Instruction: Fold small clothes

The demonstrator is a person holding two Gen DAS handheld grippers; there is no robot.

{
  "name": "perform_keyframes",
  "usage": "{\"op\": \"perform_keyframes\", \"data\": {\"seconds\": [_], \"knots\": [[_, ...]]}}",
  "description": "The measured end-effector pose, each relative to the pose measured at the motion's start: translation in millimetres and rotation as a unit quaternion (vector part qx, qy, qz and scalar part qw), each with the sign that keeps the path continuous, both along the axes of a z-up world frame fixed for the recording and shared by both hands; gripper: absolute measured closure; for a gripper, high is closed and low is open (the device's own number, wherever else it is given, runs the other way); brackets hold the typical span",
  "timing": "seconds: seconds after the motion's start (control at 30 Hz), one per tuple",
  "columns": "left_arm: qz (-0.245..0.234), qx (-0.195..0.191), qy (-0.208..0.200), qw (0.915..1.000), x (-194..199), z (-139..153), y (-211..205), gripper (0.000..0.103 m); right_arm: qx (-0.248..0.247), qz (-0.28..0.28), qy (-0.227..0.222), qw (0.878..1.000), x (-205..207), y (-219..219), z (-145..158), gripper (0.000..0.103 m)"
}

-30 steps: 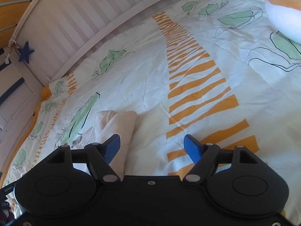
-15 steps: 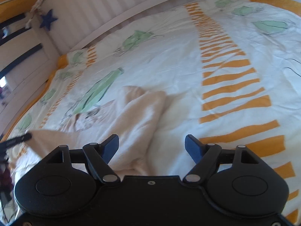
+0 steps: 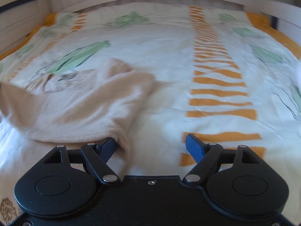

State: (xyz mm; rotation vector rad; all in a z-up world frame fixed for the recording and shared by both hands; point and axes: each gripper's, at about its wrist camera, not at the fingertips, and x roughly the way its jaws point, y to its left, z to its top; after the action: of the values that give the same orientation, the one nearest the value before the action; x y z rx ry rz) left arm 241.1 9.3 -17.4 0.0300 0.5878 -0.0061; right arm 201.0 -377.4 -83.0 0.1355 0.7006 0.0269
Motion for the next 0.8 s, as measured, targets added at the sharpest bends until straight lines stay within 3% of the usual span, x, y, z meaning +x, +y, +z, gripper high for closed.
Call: {"op": "perform_keyframes", "data": {"seconds": [0.23,0.47,0.57,0.8], "knots": [[0.009,0.017,0.05,0.9986,-1.5,-27.1,3.1,0.095,-0.037,0.011,0.008,0.999,-5.3,7.1,1.0,0.021],[0.003,0.05,0.091,0.9946,-12.6,-47.1,8.1,0.089,-0.02,0.008,0.013,1.0,-7.0,0.7,2.0,0.02],[-0.002,0.071,0.086,0.9937,-17.1,-46.5,9.3,0.08,-0.02,0.008,0.014,1.0,-7.4,0.7,2.0,0.02],[0.01,0.08,0.075,0.9939,-9.7,-36.9,17.0,0.079,-0.021,0.006,0.013,1.0,-8.7,0.1,2.4,0.019]]}}
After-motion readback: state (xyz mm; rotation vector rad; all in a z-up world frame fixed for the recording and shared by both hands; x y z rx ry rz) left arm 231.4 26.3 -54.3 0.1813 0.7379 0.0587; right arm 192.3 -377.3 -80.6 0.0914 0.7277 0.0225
